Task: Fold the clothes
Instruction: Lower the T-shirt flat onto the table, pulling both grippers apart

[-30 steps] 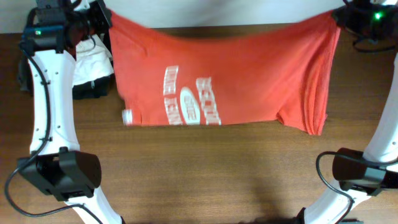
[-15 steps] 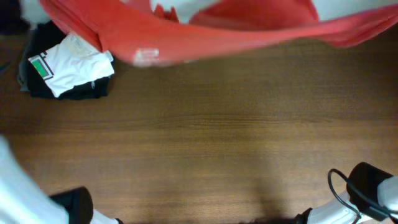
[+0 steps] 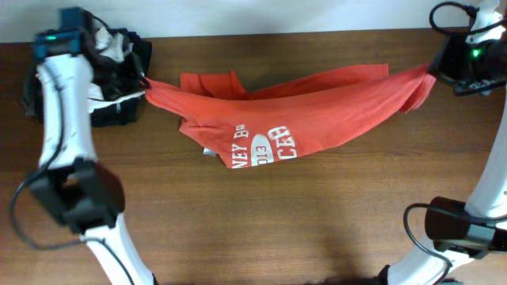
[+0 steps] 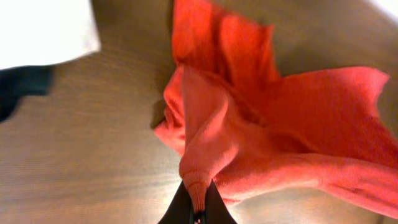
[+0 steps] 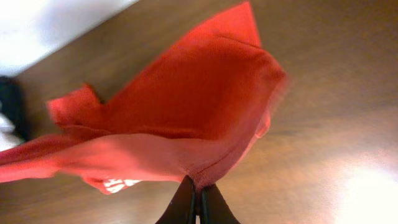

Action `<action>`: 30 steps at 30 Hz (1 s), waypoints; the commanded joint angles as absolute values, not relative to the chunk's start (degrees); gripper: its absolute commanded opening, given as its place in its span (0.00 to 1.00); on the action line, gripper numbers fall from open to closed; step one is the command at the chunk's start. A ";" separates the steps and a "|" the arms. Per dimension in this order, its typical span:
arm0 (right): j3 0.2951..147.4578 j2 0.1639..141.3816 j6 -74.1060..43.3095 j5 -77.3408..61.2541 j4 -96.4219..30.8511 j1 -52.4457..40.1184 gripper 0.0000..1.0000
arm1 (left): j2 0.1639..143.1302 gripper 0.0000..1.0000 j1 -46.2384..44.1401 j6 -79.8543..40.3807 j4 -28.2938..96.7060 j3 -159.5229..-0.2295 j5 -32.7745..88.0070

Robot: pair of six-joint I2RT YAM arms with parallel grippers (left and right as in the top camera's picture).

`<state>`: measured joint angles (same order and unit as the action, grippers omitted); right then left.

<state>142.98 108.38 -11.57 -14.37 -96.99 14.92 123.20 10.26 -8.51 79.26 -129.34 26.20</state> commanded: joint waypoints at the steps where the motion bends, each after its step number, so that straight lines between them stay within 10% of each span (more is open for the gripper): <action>1: 140.31 101.69 -11.18 -8.29 -97.34 15.07 0.04 | 108.05 0.01 13.23 -6.52 81.56 -132.27 26.35; 30: 105.21 74.22 -12.53 -3.16 -97.34 15.07 0.04 | 68.42 0.01 12.73 -6.33 96.71 -102.52 20.47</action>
